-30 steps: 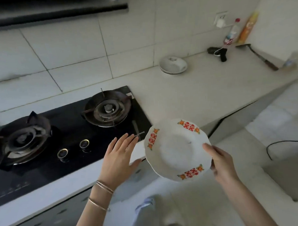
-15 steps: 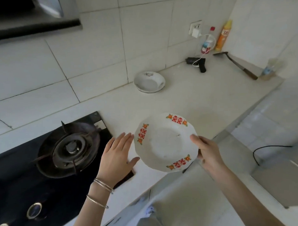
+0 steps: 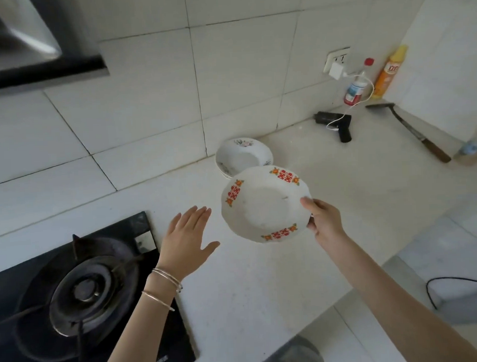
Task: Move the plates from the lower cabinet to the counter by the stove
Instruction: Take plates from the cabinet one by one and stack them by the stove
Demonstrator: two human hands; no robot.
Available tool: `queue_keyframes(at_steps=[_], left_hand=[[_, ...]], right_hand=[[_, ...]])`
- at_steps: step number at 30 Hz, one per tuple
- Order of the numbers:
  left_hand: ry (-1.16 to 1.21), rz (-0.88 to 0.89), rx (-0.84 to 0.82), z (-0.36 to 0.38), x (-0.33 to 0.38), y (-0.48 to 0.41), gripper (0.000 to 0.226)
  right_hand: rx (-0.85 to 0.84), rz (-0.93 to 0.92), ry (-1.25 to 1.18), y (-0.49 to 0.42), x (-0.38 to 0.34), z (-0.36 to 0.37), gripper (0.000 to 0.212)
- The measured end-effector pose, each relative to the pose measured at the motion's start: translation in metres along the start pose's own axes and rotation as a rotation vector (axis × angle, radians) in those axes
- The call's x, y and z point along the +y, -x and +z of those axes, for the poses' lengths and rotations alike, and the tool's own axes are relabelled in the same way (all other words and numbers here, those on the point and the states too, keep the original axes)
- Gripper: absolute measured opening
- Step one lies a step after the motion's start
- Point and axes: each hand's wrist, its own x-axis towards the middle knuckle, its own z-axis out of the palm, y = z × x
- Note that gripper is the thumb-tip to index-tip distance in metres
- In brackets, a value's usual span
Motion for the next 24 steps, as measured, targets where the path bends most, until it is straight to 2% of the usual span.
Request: queue_keyframes(at_steps=[5,10,18,24], left_hand=[[-0.025,-0.083,-0.034,0.016,0.003,-0.051,0.074],[-0.003,-0.176,-0.056,0.044,0.014,-0.099,0.072],[0.034,-0.312,-0.015,0.070,0.029,-0.129,0.071],[0.058,-0.323,-0.043,0.073,0.030,-0.144,0.072]], right_hand=[[-0.044,0.034,0.035,-0.079,-0.018,0.021,0.008],[-0.092,0.106,0.041,-0.146,-0.027,0.048,0.021],[-0.114,0.211,0.057,-0.208,-0.032,0.068,0.030],[-0.137,0.242,0.046,-0.227,-0.030,0.078,0.034]])
